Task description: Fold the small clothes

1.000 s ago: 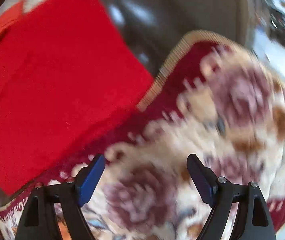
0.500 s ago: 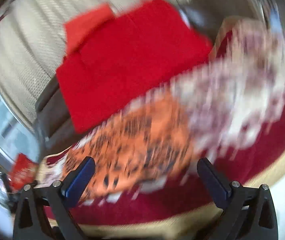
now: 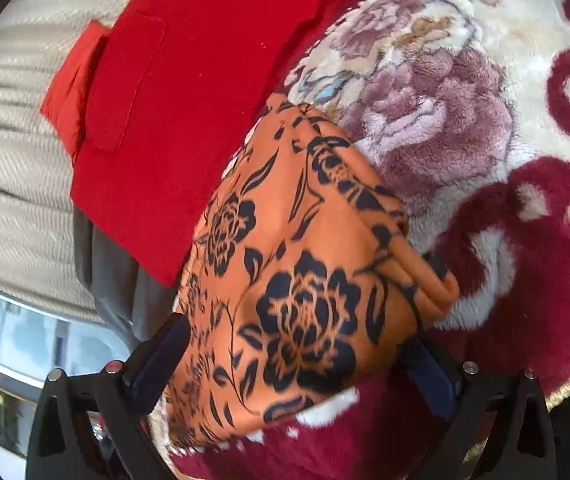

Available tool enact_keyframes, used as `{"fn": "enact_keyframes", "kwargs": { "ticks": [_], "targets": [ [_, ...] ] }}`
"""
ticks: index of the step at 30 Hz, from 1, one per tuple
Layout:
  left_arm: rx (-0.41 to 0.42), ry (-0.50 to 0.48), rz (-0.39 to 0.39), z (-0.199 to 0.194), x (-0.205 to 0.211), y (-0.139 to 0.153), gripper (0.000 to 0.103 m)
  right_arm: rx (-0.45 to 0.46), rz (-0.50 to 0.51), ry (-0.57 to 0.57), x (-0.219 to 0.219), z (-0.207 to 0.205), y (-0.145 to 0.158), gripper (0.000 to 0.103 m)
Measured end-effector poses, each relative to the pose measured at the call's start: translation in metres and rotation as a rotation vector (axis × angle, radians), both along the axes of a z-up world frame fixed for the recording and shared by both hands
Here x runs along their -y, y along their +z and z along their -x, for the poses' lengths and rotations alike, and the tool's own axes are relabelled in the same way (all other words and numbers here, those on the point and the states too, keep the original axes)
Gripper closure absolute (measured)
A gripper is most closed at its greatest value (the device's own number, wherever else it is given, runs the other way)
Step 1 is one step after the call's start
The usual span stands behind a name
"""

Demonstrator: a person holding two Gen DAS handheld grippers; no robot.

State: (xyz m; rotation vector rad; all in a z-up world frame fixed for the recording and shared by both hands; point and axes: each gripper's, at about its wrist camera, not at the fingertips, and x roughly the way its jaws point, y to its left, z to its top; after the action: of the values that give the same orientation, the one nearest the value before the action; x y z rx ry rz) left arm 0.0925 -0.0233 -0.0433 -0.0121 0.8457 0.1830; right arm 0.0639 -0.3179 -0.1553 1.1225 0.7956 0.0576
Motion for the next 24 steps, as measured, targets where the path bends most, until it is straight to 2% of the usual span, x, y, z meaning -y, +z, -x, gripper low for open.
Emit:
{"fn": "enact_keyframes", "kwargs": {
  "ticks": [6,8,10,12,14,16,17,19,21,23,24],
  "targets": [
    [-0.019,-0.001,-0.008,-0.009,0.003,-0.008,0.021,0.008,0.019,-0.005,0.004,-0.014,-0.002,0.006],
    [-0.028,0.002,-0.001,-0.012,0.002,-0.011,0.021,0.009,0.035,-0.006,0.004,-0.018,-0.002,0.01],
    [-0.032,0.003,-0.003,-0.014,0.003,-0.014,0.021,0.004,0.046,-0.009,0.0,-0.015,-0.002,0.02],
    [-0.035,-0.002,-0.001,-0.017,0.005,-0.016,0.021,-0.001,0.057,-0.007,0.0,-0.013,-0.005,0.024],
    [-0.038,-0.009,-0.006,-0.02,0.008,-0.018,0.021,-0.01,0.078,-0.003,0.001,-0.015,-0.006,0.034],
    [-0.042,-0.015,-0.007,-0.024,0.011,-0.02,0.021,-0.02,0.103,-0.005,0.002,-0.016,-0.004,0.053],
    [-0.045,-0.018,-0.007,-0.025,0.012,-0.022,0.021,-0.022,0.108,-0.006,0.002,-0.017,-0.005,0.057],
    [-0.051,-0.023,-0.011,-0.03,0.015,-0.025,0.021,-0.02,0.109,-0.006,0.003,-0.017,-0.004,0.058],
    [-0.06,-0.028,-0.011,-0.033,0.017,-0.028,0.021,-0.031,0.123,0.009,0.001,-0.02,-0.004,0.054],
    [-0.062,-0.028,-0.013,-0.035,0.018,-0.03,0.021,-0.031,0.118,0.011,0.001,-0.021,-0.006,0.047],
    [-0.066,-0.028,-0.014,-0.035,0.018,-0.032,0.021,-0.024,0.115,0.014,0.0,-0.022,-0.006,0.041]
  ]
}}
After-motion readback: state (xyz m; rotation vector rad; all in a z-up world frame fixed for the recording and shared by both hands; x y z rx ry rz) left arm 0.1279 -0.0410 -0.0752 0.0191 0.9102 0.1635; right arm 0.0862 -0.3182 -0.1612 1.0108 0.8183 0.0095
